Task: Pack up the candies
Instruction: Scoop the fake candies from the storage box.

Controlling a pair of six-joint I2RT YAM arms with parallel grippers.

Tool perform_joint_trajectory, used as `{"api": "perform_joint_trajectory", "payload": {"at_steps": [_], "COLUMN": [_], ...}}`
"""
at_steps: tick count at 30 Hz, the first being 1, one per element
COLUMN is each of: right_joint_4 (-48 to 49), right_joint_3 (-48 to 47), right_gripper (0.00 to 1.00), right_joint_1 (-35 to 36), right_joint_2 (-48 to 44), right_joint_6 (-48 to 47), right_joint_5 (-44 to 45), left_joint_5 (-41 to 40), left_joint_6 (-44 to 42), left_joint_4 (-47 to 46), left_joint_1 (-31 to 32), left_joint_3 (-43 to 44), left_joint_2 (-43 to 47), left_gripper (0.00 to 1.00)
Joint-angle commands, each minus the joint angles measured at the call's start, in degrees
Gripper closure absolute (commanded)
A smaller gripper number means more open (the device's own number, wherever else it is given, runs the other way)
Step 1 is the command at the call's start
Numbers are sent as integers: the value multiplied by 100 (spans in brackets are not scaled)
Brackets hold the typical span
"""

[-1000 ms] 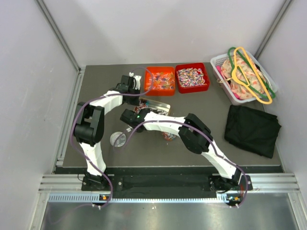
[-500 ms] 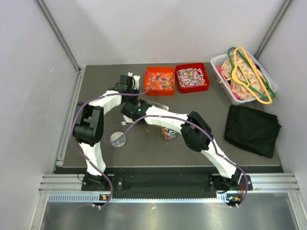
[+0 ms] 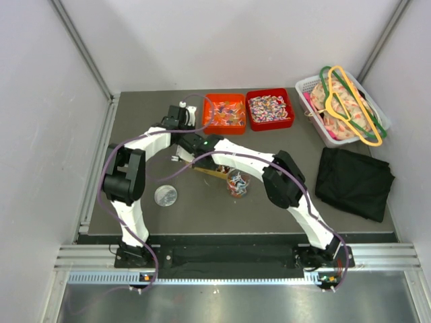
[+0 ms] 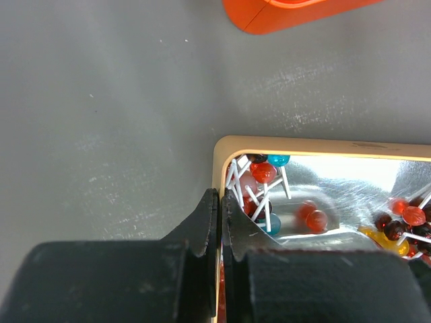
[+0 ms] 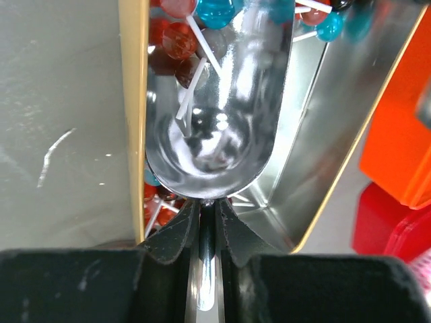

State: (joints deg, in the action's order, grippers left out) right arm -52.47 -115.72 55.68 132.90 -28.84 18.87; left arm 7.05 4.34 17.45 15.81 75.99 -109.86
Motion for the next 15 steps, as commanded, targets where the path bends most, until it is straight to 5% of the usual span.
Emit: {"api": "perform_joint_trajectory", "payload": {"at_steps": [1,15], "right_joint_4": [-132,-158], "right_joint_3": [94,260], "right_gripper": [100,100], "right_joint_1": [-48,-479], "right_joint_2": [-493,-1055], "right_joint_6": [510,748], "right_joint_5": [-1254,-2054], "left_joint_5": [121,165], "left_joint_6": [225,225], "left_joint_4": [-357,-365], "left_joint_1": [-96,-237], "left_joint_3": [13,-22], "left_joint_2": [316,369], "left_gripper": [100,100]}}
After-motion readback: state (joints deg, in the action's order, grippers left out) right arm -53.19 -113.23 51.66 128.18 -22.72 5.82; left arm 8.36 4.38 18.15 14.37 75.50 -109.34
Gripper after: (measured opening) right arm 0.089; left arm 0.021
